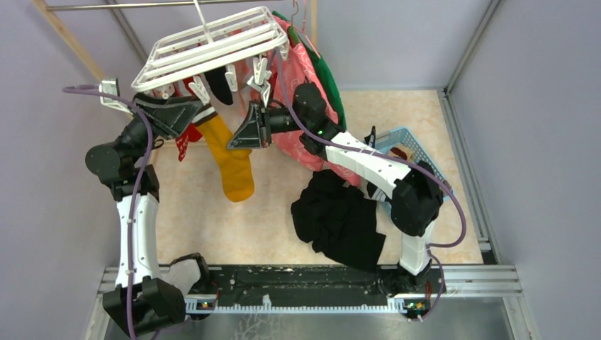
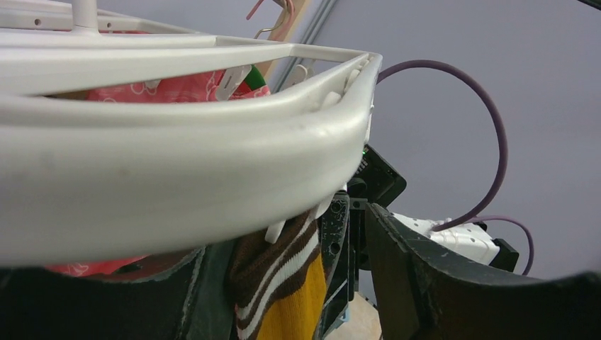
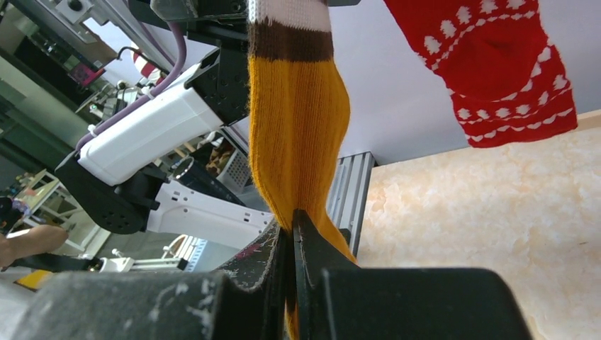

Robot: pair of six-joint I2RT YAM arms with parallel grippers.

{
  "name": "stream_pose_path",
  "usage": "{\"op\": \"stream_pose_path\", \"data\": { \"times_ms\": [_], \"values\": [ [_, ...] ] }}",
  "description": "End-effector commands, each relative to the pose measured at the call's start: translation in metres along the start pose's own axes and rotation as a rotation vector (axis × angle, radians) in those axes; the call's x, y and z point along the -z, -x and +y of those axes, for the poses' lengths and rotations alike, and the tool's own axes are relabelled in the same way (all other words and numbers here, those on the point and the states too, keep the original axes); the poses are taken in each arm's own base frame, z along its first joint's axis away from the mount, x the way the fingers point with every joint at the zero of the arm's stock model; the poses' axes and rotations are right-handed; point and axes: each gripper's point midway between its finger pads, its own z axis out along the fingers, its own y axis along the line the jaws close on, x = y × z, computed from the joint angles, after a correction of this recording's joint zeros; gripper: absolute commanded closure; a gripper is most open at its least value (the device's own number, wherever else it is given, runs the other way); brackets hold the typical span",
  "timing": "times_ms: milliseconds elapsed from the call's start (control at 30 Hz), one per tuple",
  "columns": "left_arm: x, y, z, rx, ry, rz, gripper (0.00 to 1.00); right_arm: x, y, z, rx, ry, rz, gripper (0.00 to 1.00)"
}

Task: Remove the socks clipped to the hanger
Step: Remove the sock from the hanger.

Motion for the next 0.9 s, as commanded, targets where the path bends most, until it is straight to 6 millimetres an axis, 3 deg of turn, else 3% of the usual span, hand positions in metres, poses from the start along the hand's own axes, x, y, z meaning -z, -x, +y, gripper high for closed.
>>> {"op": "stream_pose_path", "data": {
  "times_ms": [0,167,367,467,633,700,867],
  "values": [
    [-0.003,0.002,-0.002,-0.031,-0.024,-0.006,0.31,0.004,0.026,0.033,0.084,0.050,-0.052,0.94],
    [-0.008,0.006,-0.001,-0.023,-0.031,-0.005,0.29,0.000,0.022,0.040,0.089,0.080,-0.044,0.94],
    [0.002,-0.013,0.005,-0.066,-0.013,0.043,0.31,0.002,0.028,0.043,0.097,0.076,-0.051,0.95],
    [0.008,-0.026,0.005,-0.065,-0.017,0.078,0.37,0.006,0.032,0.042,0.105,0.058,-0.059,0.95],
    [0.009,-0.028,-0.004,-0.103,-0.035,0.105,0.56,0.012,0.033,0.037,0.118,0.026,-0.061,0.94],
    [0.008,-0.025,-0.008,-0.114,-0.037,0.114,0.67,0.013,0.031,0.036,0.119,0.018,-0.058,0.88],
    [0.005,-0.021,-0.011,-0.115,-0.040,0.128,0.89,0.022,0.031,0.033,0.135,-0.012,-0.056,0.52]
  ]
}}
